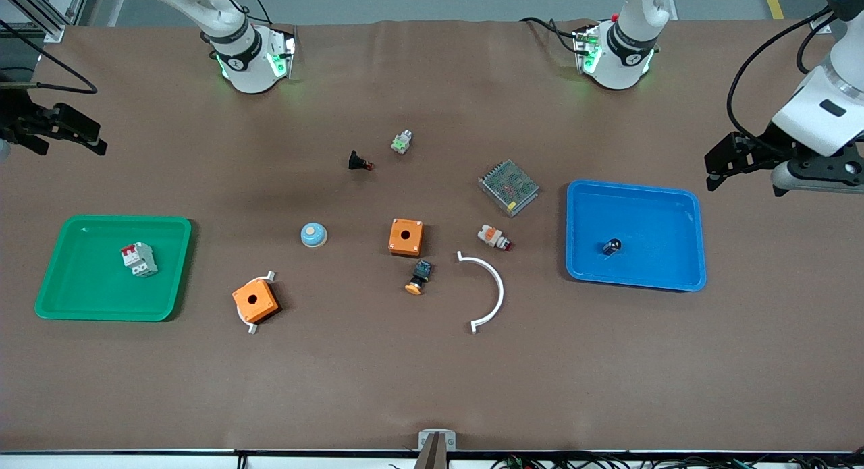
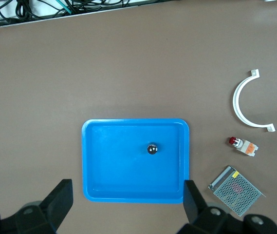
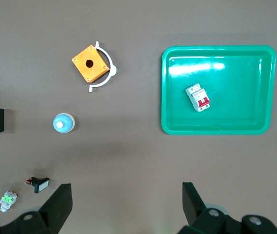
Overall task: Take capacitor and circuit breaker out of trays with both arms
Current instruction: 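Reach the right gripper to the breaker while the left gripper reaches the capacitor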
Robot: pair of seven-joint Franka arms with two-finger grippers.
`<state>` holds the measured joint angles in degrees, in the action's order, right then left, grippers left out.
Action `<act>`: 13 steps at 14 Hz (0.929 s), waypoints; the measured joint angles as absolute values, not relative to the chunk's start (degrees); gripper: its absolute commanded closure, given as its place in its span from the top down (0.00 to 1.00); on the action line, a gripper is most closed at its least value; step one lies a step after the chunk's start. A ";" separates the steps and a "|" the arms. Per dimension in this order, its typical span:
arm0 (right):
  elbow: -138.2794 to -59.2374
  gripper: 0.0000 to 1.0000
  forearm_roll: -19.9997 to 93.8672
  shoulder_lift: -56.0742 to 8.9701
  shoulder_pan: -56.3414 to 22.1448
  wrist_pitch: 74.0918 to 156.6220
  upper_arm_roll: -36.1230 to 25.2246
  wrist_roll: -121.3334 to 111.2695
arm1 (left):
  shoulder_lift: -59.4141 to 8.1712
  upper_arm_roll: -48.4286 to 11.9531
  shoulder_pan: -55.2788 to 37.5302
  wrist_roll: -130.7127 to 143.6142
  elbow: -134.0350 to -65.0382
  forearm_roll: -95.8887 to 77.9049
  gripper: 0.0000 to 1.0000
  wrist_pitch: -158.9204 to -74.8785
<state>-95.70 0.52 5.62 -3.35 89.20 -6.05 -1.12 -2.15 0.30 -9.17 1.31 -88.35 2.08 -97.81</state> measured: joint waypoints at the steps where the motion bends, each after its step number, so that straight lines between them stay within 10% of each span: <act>1: -95.72 1.00 0.52 5.62 -3.35 89.20 -6.06 -1.11 | -2.33 0.20 -9.23 1.31 -88.36 2.08 1.00 -97.66; 13: -98.34 1.00 0.11 -1.13 -0.67 95.76 -6.10 -4.24 | -13.27 -0.07 -9.48 1.17 -93.16 0.82 1.00 -98.26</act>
